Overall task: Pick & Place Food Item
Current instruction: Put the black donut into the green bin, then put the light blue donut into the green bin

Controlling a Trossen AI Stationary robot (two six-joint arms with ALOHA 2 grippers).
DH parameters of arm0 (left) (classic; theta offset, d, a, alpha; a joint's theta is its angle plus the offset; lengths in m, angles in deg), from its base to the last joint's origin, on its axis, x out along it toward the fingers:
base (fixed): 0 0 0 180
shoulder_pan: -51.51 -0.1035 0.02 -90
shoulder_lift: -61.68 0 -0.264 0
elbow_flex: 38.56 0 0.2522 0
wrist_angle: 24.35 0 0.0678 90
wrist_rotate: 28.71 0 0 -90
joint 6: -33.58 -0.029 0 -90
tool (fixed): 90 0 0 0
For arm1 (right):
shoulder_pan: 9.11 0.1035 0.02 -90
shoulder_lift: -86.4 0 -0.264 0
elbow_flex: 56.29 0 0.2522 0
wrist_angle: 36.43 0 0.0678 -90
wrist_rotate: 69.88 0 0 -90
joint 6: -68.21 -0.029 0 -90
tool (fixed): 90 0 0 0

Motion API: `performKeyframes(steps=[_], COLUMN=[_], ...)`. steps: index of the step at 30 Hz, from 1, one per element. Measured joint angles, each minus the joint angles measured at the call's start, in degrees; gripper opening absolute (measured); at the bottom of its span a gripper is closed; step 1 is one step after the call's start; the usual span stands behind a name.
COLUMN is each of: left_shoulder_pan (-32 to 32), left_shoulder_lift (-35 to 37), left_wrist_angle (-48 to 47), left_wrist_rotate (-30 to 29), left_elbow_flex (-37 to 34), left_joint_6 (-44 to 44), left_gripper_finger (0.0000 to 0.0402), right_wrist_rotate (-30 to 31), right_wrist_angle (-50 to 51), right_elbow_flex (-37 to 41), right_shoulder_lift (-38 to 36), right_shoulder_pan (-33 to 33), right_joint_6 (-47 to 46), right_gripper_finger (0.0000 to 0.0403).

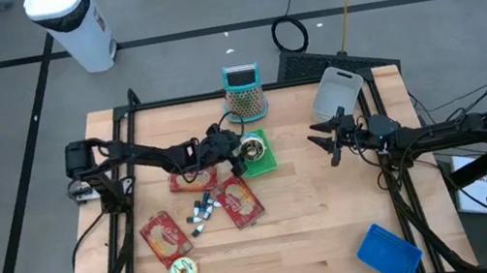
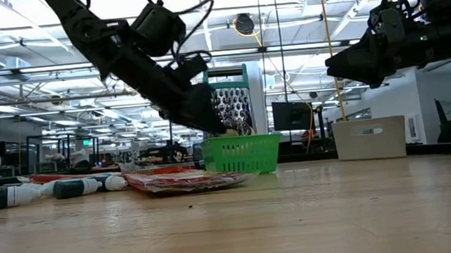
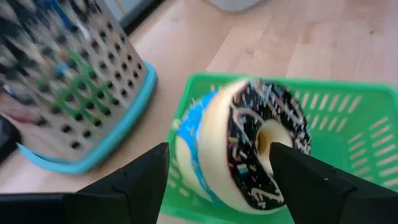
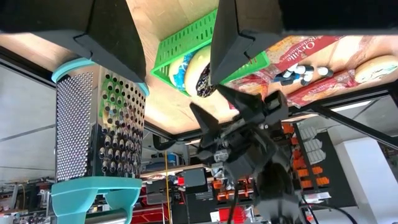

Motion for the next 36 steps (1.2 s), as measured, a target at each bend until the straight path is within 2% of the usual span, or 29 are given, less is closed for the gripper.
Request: performKeyframes(steps=[10, 19, 23, 30, 36], left_shoulder_pan=[-0.16, 3.57, 6.17, 13.78, 25.67], left_shoulder_lift=[10.66, 26.06, 31.05, 33.55, 30.87], left_wrist_angle=[-10.77, -27.31, -35.04, -41.03, -43.52], left_wrist_rotate=[-0.01, 1.62, 6.4, 20.84, 19.51], left_elbow_flex=[0.01, 0.01, 0.03, 0.01, -0.01], left_joint_6=[-2.94, 3.11, 9.31, 25.85, 36.34], left_gripper_finger=[0.0283, 0.0283, 0.0283, 0.0283, 0.0282], right_wrist_rotate=[0.0, 0.0, 0.0, 0.0, 0.0], right_wrist_angle=[-0.03, -0.23, -0.29, -0.05, -0.31], right_elbow_flex=[0.0, 0.0, 0.0, 0.0, 0.0], right_shoulder_lift=[-0.02, -0.02, -0.02, -0.02, -0.02], right_shoulder_pan=[-0.01, -0.02, 0.0, 0.0, -0.01], right_joint_6=[0.01, -0.01, -0.01, -0.01, -0.01], right_gripper_finger=[0.0171, 0.0171, 0.0171, 0.0171, 0.0171])
